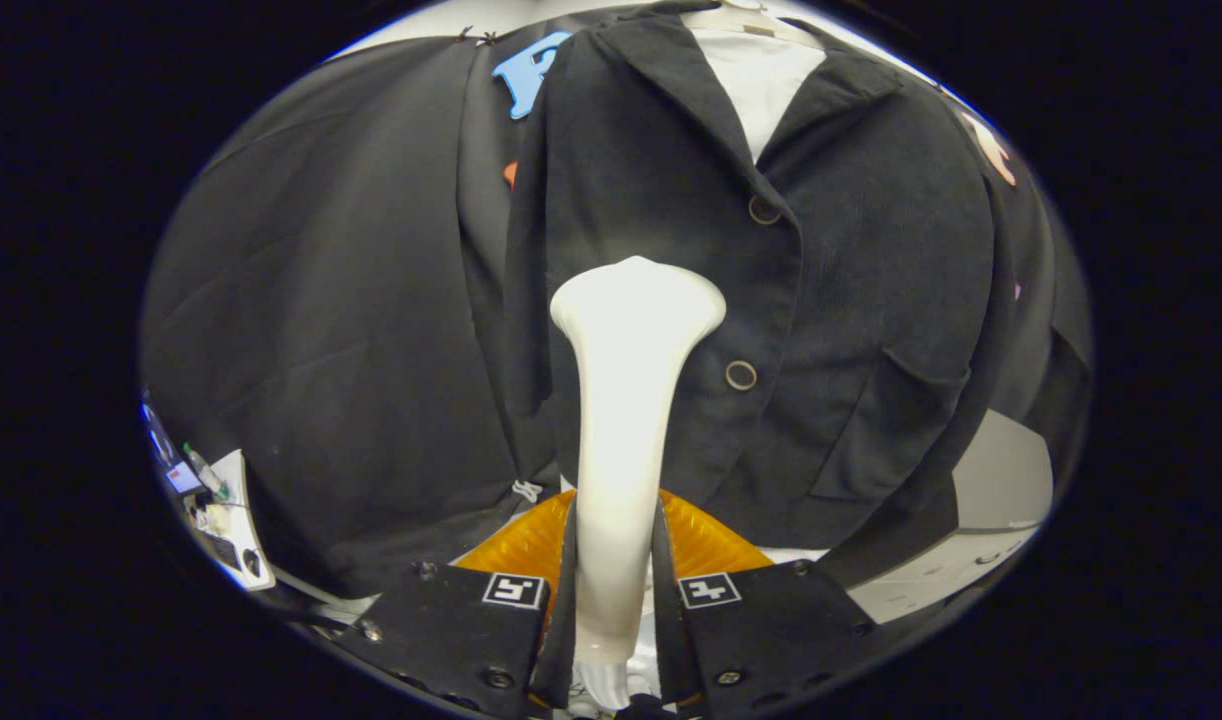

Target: Iron the clothes twice with a garment steamer, once on the left side and once on the right side.

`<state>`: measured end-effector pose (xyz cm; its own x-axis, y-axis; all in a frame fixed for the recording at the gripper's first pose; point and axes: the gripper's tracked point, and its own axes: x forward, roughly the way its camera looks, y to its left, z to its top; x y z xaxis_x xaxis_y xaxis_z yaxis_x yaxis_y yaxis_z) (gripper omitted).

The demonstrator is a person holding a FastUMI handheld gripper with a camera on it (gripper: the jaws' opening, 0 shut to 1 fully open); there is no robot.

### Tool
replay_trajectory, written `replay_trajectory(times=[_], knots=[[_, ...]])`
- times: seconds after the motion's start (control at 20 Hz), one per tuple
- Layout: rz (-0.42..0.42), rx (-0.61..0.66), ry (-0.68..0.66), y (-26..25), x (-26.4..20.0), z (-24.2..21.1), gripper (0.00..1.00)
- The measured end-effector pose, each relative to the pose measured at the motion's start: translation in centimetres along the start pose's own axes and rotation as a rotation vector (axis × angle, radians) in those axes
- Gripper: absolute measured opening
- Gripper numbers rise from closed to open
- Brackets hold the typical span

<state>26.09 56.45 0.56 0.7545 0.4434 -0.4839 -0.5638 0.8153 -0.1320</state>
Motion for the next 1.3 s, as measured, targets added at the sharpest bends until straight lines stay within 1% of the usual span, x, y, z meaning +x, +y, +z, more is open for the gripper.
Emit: replay_trajectory(times=[0.25,0.65,0.8,1.1,1.3], knots=[[0.002,0.002,0.040,0.2,0.7,-2.3,0.36],[0.008,0.035,0.117,-0.1,1.5,-8.0,0.36],[0.000,0.055,0.126,-0.5,1.1,-8.4,0.36],[-0.028,0.099,0.125,-5.3,-0.9,-10.7,0.36],[-0.056,0.150,0.108,-10.9,-3.5,-12.5,0.36]])
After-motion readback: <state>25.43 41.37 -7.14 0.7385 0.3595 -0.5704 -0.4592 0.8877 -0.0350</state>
